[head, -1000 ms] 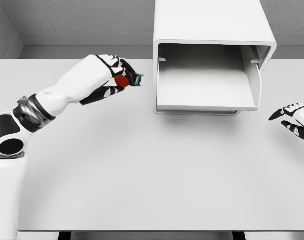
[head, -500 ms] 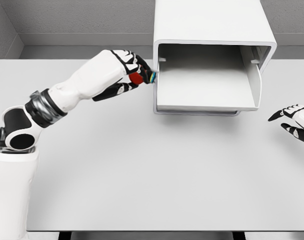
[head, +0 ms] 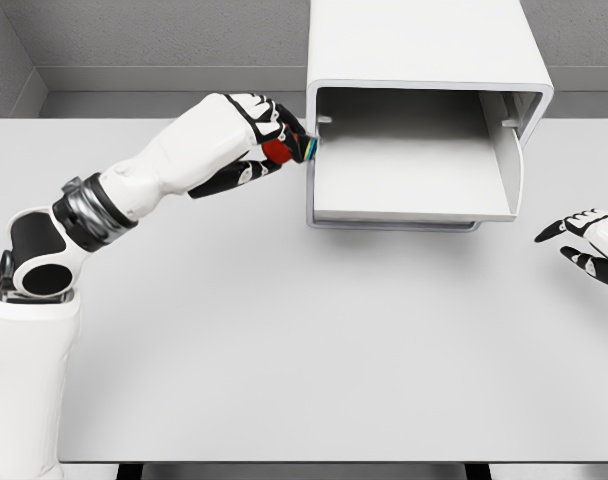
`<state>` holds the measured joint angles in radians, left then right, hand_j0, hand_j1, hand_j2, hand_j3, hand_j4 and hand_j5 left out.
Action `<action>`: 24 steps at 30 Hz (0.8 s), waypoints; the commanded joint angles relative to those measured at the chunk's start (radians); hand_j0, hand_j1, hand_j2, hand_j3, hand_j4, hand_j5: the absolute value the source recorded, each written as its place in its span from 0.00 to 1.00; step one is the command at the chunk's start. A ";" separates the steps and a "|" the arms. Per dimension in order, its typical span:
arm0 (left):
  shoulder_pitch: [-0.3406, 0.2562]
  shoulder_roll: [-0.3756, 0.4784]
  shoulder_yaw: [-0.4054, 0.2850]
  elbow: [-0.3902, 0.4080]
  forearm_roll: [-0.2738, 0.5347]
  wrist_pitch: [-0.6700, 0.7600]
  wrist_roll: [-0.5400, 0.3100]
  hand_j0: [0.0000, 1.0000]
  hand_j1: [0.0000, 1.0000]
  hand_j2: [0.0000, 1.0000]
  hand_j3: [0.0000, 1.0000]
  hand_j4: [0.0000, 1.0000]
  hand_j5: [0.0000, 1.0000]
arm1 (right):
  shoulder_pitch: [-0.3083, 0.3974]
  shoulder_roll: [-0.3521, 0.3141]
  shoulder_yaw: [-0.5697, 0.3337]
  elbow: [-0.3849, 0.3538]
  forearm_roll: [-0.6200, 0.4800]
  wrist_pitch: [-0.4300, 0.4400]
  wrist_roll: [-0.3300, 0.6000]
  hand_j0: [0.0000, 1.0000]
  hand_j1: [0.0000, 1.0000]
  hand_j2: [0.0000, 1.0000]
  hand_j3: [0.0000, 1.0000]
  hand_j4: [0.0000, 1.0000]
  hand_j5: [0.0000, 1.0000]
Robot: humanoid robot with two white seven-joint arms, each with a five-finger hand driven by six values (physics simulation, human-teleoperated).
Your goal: Slide open multi-storey tabletop storage cabinets and put open load switch and slide close multi-storey tabletop storage cabinets
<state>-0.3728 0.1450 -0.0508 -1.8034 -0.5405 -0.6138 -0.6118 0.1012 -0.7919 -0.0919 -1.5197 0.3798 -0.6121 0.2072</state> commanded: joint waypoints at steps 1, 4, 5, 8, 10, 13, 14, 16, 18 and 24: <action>0.000 -0.001 0.000 -0.001 0.007 0.003 0.001 0.43 0.43 0.43 0.43 0.43 0.43 | 0.000 0.000 0.000 -0.002 -0.006 0.001 0.000 0.55 0.55 0.55 0.55 0.55 0.55; -0.009 -0.002 0.000 -0.001 0.007 0.003 0.001 0.43 0.43 0.43 0.43 0.43 0.43 | 0.002 0.000 -0.002 -0.002 -0.007 0.001 0.000 0.55 0.55 0.55 0.55 0.55 0.55; -0.011 -0.004 0.000 -0.001 0.007 0.003 0.001 0.43 0.43 0.43 0.43 0.43 0.43 | 0.002 0.000 -0.002 -0.001 -0.007 0.001 0.000 0.55 0.55 0.55 0.55 0.55 0.55; -0.020 -0.015 -0.004 -0.001 0.007 0.003 0.001 0.43 0.43 0.43 0.43 0.43 0.43 | 0.002 0.000 -0.002 0.001 -0.006 0.001 0.000 0.55 0.55 0.55 0.55 0.55 0.55; -0.026 -0.016 -0.023 0.001 0.005 0.003 0.001 0.43 0.43 0.43 0.43 0.43 0.43 | 0.002 0.000 -0.002 -0.002 -0.007 0.001 0.000 0.55 0.55 0.55 0.55 0.55 0.55; -0.032 -0.033 -0.047 0.001 -0.001 0.003 0.001 0.43 0.43 0.43 0.43 0.43 0.43 | 0.006 0.000 -0.002 -0.002 -0.007 0.001 -0.002 0.55 0.55 0.55 0.55 0.55 0.55; -0.035 -0.039 -0.055 0.001 -0.004 0.003 0.001 0.43 0.43 0.43 0.43 0.43 0.43 | 0.008 0.000 -0.002 -0.004 -0.007 0.001 -0.002 0.55 0.55 0.55 0.55 0.55 0.55; -0.035 -0.039 -0.061 0.001 -0.004 0.003 0.001 0.43 0.43 0.43 0.43 0.43 0.43 | 0.008 0.000 -0.002 -0.004 -0.007 0.001 -0.002 0.55 0.55 0.55 0.55 0.55 0.55; -0.038 -0.041 -0.061 0.001 -0.021 0.003 0.001 0.43 0.43 0.43 0.43 0.43 0.43 | 0.009 0.000 -0.002 -0.004 -0.007 0.001 -0.002 0.55 0.55 0.55 0.55 0.55 0.55; -0.040 -0.085 -0.066 0.001 -0.081 0.003 0.001 0.43 0.43 0.43 0.43 0.43 0.43 | 0.009 0.000 -0.002 -0.004 -0.007 0.001 -0.002 0.55 0.55 0.55 0.55 0.55 0.55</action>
<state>-0.4126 0.0784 -0.1141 -1.8022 -0.6064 -0.6139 -0.6119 0.1104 -0.7902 -0.0934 -1.5230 0.3798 -0.6121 0.2060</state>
